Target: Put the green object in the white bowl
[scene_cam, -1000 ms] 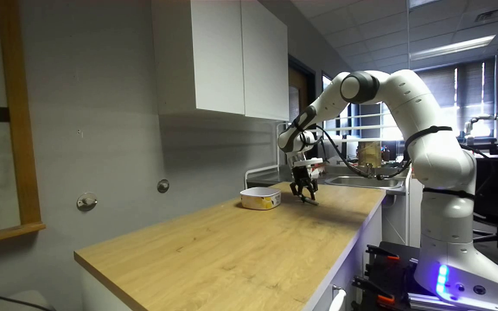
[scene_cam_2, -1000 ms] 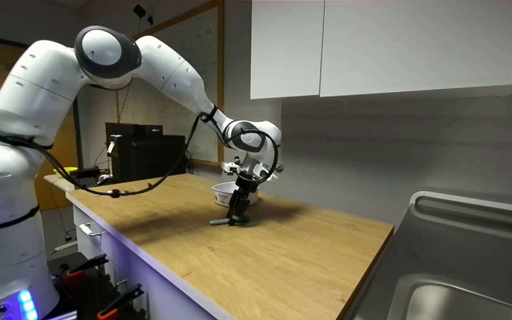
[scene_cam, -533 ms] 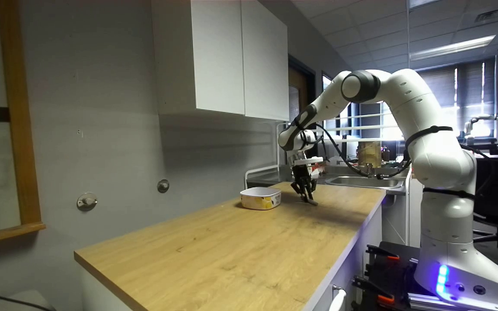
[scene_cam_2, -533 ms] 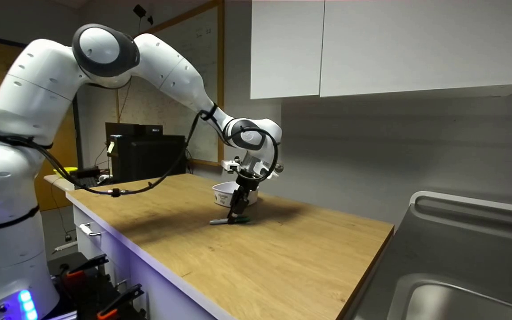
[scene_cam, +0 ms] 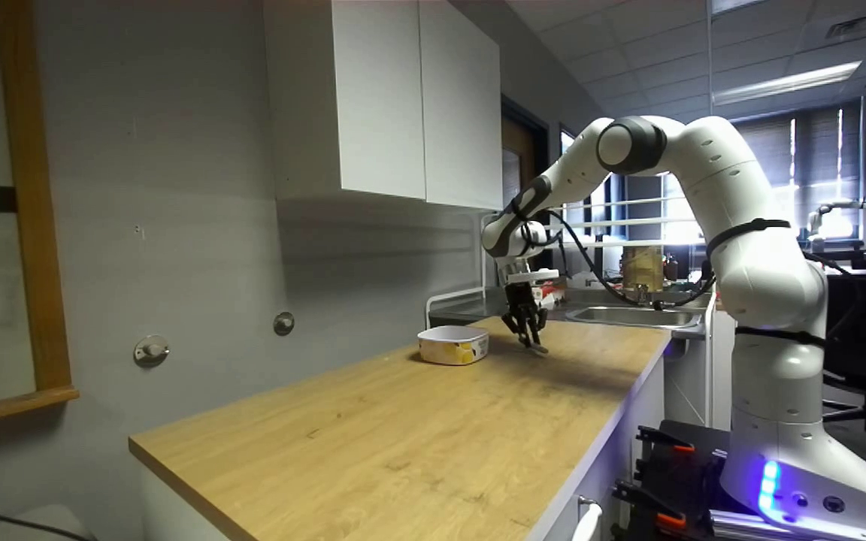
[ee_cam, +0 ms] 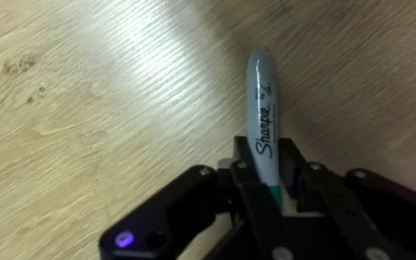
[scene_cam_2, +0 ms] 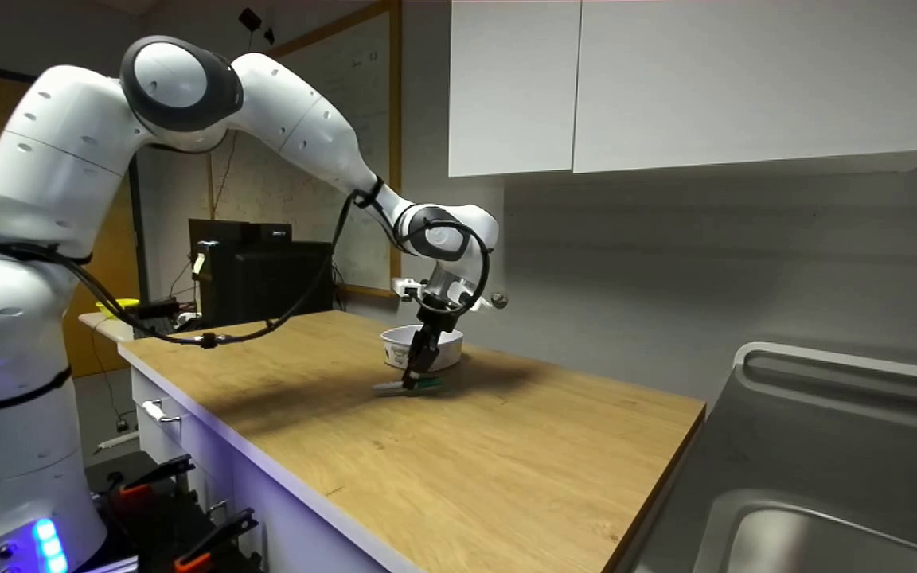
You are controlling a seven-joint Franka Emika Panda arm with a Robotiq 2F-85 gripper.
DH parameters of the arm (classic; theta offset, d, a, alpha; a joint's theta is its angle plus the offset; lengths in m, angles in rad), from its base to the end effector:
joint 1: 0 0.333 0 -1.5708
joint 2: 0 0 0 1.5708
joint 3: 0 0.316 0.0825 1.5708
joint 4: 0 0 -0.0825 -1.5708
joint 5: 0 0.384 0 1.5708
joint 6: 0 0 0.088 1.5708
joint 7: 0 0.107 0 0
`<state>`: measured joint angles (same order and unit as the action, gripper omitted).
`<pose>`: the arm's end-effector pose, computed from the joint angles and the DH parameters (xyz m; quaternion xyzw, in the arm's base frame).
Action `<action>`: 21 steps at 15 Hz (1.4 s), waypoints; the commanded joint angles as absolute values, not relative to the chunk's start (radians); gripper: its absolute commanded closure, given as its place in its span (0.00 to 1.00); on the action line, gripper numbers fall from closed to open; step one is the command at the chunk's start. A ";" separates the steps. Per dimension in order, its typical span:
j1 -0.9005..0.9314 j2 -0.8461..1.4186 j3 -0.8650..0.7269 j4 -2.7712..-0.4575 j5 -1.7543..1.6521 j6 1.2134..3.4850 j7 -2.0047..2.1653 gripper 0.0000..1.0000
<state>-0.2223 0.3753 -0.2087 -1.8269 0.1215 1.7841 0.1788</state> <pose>0.5418 -0.2306 0.3073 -0.9260 0.3181 0.1988 0.0422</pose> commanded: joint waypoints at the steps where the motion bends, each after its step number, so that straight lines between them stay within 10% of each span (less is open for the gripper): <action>1: -0.184 0.271 -0.205 -1.896 0.105 1.780 0.259 0.88; 21: 0.013 0.017 -0.039 -1.952 -0.067 1.764 0.562 0.88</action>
